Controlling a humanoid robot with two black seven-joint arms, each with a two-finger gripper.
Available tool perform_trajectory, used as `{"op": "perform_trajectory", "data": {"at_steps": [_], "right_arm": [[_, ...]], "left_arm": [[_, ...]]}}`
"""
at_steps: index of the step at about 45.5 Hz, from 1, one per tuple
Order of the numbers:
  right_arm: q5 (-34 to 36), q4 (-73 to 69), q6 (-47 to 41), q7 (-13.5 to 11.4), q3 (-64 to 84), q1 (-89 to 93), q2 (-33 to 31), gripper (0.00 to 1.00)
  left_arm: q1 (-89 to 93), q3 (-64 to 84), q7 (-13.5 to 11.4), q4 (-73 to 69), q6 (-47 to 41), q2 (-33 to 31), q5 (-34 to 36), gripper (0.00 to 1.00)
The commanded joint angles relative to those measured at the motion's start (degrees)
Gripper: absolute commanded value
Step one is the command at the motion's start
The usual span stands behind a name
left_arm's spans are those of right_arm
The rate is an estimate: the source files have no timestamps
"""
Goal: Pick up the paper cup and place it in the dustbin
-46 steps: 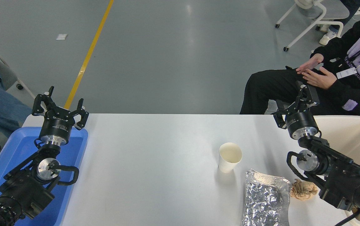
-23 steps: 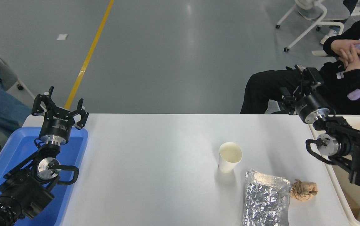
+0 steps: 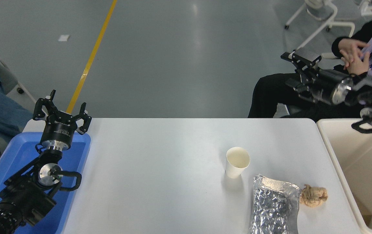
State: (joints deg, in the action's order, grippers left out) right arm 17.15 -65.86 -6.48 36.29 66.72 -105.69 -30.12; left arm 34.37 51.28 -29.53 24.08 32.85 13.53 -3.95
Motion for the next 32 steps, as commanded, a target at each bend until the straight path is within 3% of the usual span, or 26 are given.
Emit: {"op": "perform_trajectory", "data": {"at_steps": [1,7,13,19,25,32], "right_arm": [[0.1,-3.6,-0.4,0.0,9.5,-9.9,6.7,1.0],[-1.2,-8.8,-6.4,0.0,20.3,-15.1,13.2,1.0],[-5.9,-8.9,-14.7,0.0,21.3,-20.2,15.5,1.0],[-18.2,-8.9,-23.8,0.0,20.0,-22.8,16.8,1.0],[-33.5,-9.0,-26.4,0.1,17.7,-22.8,18.4,1.0],[-36.1,-10.2,-29.6,0.0,18.0,-23.3,20.0,1.0]], "left_arm": [[0.0,0.0,0.0,0.0,-0.1,-0.1,0.0,0.99],[0.0,0.0,0.0,0.0,-0.1,0.0,0.0,0.99],[0.0,0.0,0.0,0.0,0.0,0.0,0.0,0.99],[0.0,0.0,0.0,0.0,-0.1,0.0,0.0,0.99],[0.0,0.0,0.0,0.0,-0.1,0.0,-0.1,0.99],[0.0,0.0,0.0,0.0,-0.1,0.0,0.0,0.99]]}}
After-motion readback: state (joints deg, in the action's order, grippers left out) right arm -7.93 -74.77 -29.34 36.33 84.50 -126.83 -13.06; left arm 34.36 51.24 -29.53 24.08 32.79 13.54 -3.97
